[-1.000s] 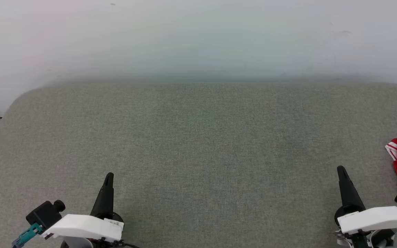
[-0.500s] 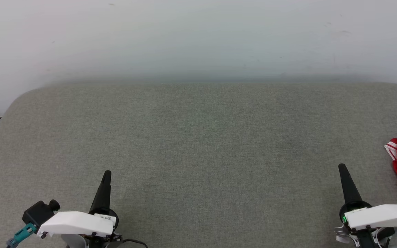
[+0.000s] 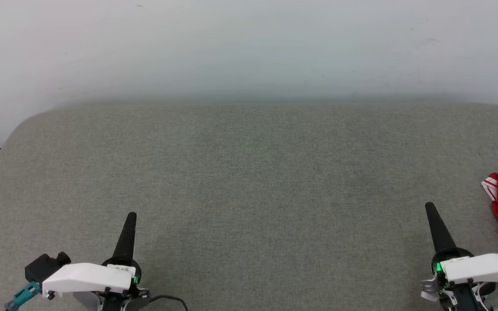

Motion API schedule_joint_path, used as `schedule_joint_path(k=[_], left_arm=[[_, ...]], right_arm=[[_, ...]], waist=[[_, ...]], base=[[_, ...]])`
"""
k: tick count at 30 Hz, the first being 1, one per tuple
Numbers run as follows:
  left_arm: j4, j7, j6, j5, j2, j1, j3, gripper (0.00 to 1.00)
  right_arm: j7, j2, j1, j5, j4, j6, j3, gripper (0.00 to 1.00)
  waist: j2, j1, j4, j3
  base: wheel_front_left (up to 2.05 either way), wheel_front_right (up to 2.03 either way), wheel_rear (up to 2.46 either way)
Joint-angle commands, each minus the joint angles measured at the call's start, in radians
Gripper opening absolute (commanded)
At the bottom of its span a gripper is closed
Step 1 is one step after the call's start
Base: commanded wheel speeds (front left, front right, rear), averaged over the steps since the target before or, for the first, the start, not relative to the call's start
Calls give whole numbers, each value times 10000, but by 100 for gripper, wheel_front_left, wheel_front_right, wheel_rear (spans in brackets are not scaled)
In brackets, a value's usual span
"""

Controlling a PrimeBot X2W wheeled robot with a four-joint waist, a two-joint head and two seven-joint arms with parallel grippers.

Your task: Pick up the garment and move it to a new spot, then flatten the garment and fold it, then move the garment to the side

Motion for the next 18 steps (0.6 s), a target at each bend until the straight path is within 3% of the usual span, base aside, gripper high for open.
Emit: schedule_joint_path(k=[1, 18], left_arm=[[-27, 95, -60, -339, 41, -258, 46, 0], [121, 484, -70, -1746, 19, -397, 250, 0]], right_arm=[[97, 26, -204, 341, -36, -3, -40, 0], [461, 32, -295, 1731, 23, -4, -138, 0]], waist=[[0, -1, -4, 0], [0, -1, -31, -5]], base=[[0, 0, 0], [0, 0, 0]])
